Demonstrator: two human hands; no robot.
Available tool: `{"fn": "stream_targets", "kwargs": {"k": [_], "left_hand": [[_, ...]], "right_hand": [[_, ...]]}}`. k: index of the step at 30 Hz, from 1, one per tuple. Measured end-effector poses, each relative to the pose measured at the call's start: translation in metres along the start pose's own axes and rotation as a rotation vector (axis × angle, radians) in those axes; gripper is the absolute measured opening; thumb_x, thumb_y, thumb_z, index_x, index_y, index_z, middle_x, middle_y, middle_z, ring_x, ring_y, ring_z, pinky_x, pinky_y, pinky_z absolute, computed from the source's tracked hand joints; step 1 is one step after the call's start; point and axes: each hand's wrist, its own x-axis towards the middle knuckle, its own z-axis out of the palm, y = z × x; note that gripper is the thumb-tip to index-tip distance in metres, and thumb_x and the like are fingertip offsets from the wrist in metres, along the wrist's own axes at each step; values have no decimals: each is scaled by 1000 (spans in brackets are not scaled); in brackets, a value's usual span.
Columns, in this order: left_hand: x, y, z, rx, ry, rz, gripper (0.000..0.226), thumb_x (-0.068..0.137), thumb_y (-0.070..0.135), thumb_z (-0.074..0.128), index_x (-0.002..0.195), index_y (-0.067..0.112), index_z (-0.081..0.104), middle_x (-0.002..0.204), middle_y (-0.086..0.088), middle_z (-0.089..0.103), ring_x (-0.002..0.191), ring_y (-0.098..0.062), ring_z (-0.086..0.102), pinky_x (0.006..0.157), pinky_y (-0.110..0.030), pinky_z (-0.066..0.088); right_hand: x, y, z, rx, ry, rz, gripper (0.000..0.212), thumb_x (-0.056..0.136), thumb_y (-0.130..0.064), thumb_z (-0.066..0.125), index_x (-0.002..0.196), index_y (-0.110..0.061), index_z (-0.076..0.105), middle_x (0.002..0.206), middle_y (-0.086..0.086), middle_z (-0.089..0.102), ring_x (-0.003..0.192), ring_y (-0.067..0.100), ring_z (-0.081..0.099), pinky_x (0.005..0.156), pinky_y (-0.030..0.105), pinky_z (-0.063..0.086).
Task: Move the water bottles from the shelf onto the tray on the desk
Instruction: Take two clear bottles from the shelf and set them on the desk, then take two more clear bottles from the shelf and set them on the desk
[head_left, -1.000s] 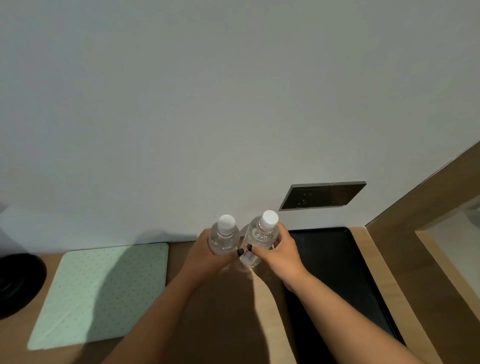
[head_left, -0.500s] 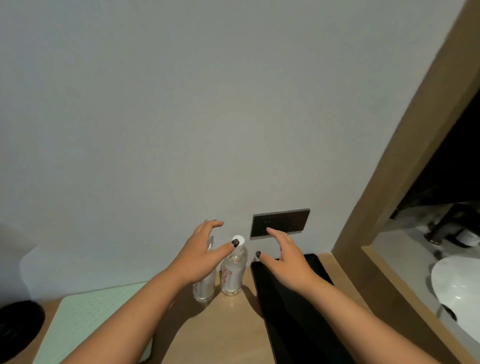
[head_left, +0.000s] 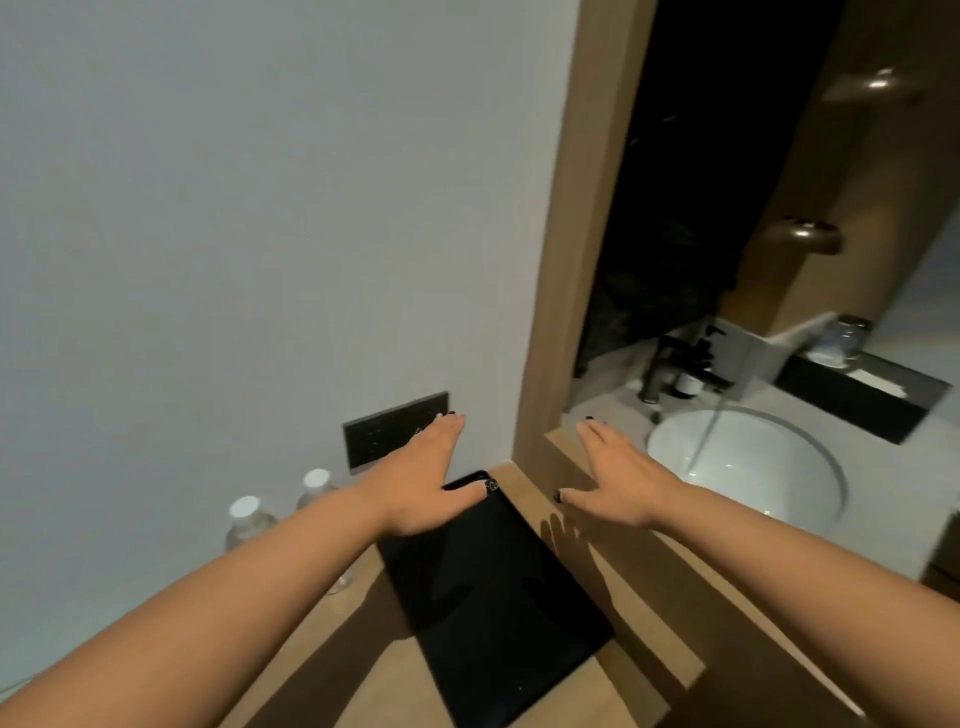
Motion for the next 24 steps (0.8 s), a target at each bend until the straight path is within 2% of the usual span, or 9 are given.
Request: {"fn": "stream_targets", "kwargs": {"k": [4,9,13,17,24], "left_hand": [[19,58,15,105,-100,81,90,89,58,45,152,14,-1,160,-4,3,147,-15,8,119,-28,11],[35,142,29,115,-99,188,87,89,60,42,152,15,2,160,-2,5,147,-14,9,119,-30,14],[39,208,56,98,-103,221,88,88,63,41,152,16,3,160,-2,7,146,-16,12,119,-31,17],[36,275,88,64,-135,249,82,88,58,46,150,17,11,158,-2,18,143,-20,25,114,-30,23],[43,382,151,72,-157,327,86,87,62,43,152,19,6,160,1,9,146,-16,14,117,-30,16]], "right_hand": [[-42,51,-22,6,54,117,90,88,-52,53,151,-8,7,160,9,9,147,24,11,118,34,18],[-99,110,-47,75,125,183,76,90,-44,53,147,-4,22,157,10,22,144,24,22,115,33,23],[-147,153,-59,77,164,146,78,92,-43,51,151,-10,13,161,5,10,148,18,9,118,29,14],[-197,203,-68,49,168,165,82,91,-44,51,152,-13,7,161,4,5,148,18,4,118,31,13],[-284,292,-75,17,143,312,83,92,-44,52,152,-11,3,161,6,2,148,21,0,118,35,11]]}}
